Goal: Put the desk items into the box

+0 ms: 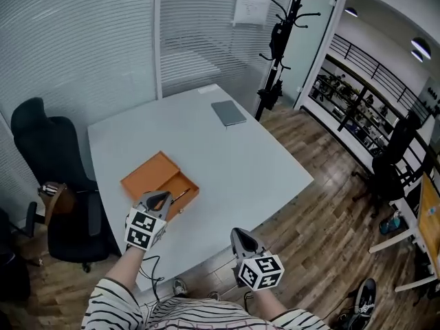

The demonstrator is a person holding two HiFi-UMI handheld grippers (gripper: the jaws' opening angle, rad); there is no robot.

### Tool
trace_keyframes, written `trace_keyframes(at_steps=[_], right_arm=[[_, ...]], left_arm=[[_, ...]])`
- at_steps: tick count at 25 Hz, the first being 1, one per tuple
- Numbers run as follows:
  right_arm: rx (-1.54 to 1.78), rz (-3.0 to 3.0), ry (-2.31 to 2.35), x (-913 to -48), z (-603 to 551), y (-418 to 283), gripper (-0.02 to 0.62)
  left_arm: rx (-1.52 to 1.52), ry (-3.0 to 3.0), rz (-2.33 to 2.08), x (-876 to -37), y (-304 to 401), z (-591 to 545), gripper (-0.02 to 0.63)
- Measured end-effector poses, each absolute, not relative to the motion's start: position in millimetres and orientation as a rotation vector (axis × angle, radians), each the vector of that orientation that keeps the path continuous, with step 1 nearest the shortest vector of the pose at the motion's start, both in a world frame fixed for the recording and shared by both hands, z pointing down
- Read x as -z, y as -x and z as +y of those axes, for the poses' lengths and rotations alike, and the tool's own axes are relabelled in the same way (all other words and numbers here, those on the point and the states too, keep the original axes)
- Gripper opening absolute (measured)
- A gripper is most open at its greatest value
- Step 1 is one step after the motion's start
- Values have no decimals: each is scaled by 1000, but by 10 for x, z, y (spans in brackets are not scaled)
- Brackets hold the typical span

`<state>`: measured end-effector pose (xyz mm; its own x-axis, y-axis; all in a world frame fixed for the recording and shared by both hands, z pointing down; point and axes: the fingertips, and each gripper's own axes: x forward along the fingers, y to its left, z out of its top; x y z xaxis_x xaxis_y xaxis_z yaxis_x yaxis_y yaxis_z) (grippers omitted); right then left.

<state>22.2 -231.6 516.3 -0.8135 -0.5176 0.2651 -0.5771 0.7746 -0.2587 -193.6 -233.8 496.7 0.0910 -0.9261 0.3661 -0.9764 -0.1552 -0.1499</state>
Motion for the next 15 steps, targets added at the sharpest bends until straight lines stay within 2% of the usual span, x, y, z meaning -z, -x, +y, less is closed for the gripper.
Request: trace_keyframes(at_steps=[15], right_arm=[[-419, -2869, -643, -5028, -2077, -92, 25]], left_arm=[[-303, -2038, -2284, -4641, 1684, -1205, 21]])
